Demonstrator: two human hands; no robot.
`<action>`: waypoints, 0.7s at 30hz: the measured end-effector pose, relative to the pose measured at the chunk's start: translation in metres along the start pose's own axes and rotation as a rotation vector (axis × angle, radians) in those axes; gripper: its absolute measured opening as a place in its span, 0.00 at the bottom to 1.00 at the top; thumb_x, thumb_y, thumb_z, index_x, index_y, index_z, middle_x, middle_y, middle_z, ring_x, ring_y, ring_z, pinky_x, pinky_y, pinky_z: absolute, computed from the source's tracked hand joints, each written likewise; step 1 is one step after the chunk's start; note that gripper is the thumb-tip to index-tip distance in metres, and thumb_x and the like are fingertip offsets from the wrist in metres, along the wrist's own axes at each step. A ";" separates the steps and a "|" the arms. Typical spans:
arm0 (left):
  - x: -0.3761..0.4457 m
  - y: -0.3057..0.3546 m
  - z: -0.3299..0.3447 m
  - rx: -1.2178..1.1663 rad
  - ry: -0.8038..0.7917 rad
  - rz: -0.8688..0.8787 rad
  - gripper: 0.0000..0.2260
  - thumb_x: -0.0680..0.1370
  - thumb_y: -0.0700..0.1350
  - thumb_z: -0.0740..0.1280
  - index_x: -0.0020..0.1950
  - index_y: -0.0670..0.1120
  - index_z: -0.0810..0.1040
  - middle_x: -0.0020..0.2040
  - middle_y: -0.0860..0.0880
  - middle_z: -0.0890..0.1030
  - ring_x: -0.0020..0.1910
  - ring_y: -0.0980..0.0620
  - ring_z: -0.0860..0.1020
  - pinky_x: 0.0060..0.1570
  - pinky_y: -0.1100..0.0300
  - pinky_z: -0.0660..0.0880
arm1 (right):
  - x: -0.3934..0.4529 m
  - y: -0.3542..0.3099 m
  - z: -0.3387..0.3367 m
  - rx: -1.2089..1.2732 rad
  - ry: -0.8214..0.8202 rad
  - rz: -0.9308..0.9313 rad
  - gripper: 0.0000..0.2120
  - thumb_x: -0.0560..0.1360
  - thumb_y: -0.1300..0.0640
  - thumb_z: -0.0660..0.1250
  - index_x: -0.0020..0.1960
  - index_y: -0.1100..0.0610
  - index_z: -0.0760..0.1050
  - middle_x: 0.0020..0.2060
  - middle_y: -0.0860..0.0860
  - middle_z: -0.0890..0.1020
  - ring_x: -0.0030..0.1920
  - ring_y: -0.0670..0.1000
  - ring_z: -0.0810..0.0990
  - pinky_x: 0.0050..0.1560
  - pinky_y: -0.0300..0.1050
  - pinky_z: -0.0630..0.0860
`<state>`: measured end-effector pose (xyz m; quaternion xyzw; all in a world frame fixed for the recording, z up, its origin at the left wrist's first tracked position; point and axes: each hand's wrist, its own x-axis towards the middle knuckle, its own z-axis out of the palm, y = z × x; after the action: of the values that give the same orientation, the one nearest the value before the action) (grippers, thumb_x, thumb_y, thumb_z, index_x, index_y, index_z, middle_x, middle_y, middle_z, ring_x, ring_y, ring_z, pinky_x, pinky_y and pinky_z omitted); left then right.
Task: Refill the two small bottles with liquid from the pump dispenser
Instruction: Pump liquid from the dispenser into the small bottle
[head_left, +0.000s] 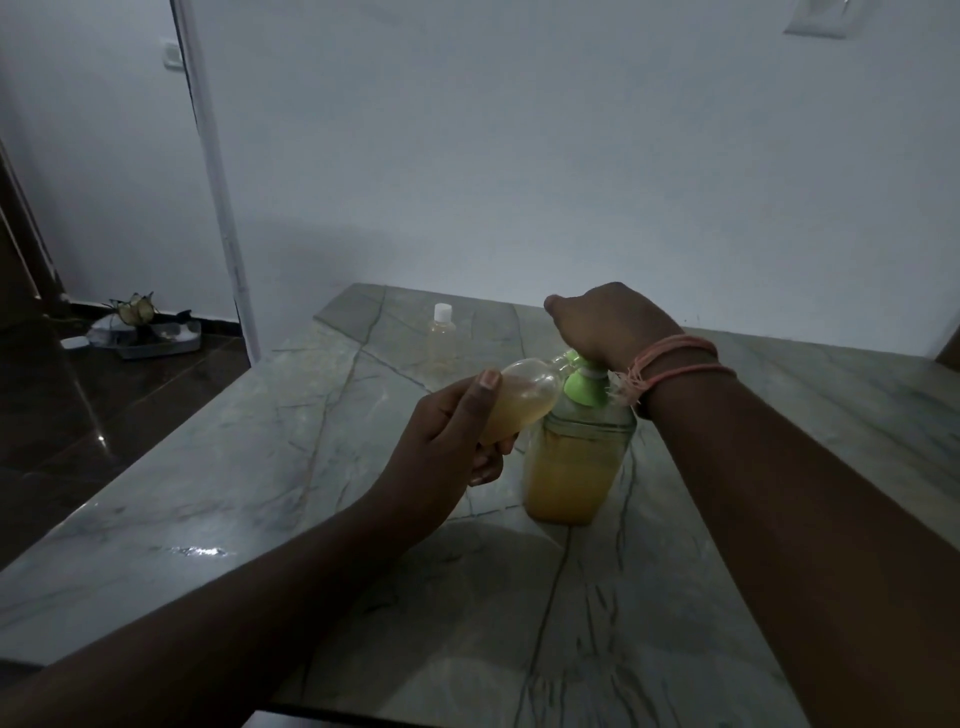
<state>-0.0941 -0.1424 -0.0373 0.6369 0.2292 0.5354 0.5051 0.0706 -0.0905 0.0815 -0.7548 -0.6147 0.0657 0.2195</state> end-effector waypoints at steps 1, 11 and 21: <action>0.000 0.000 0.000 0.000 0.002 0.000 0.17 0.84 0.54 0.57 0.60 0.43 0.77 0.31 0.50 0.77 0.25 0.57 0.70 0.25 0.64 0.69 | 0.000 0.000 -0.001 -0.017 -0.008 -0.002 0.19 0.75 0.44 0.54 0.34 0.57 0.69 0.35 0.53 0.75 0.40 0.55 0.75 0.34 0.43 0.63; 0.000 0.000 0.000 0.003 0.012 0.007 0.18 0.85 0.53 0.56 0.59 0.40 0.77 0.30 0.51 0.77 0.25 0.58 0.70 0.25 0.65 0.69 | 0.004 0.002 0.004 -0.033 0.011 -0.033 0.19 0.75 0.46 0.54 0.31 0.56 0.69 0.32 0.53 0.75 0.36 0.54 0.74 0.30 0.42 0.61; -0.001 0.002 0.000 -0.022 0.007 -0.004 0.19 0.83 0.53 0.57 0.61 0.39 0.76 0.31 0.50 0.77 0.26 0.56 0.70 0.26 0.64 0.68 | 0.006 0.001 -0.002 -0.044 0.051 -0.030 0.18 0.73 0.42 0.58 0.33 0.55 0.71 0.33 0.52 0.78 0.35 0.53 0.76 0.33 0.43 0.66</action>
<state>-0.0945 -0.1437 -0.0362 0.6291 0.2263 0.5390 0.5123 0.0735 -0.0857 0.0839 -0.7515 -0.6215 0.0297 0.2193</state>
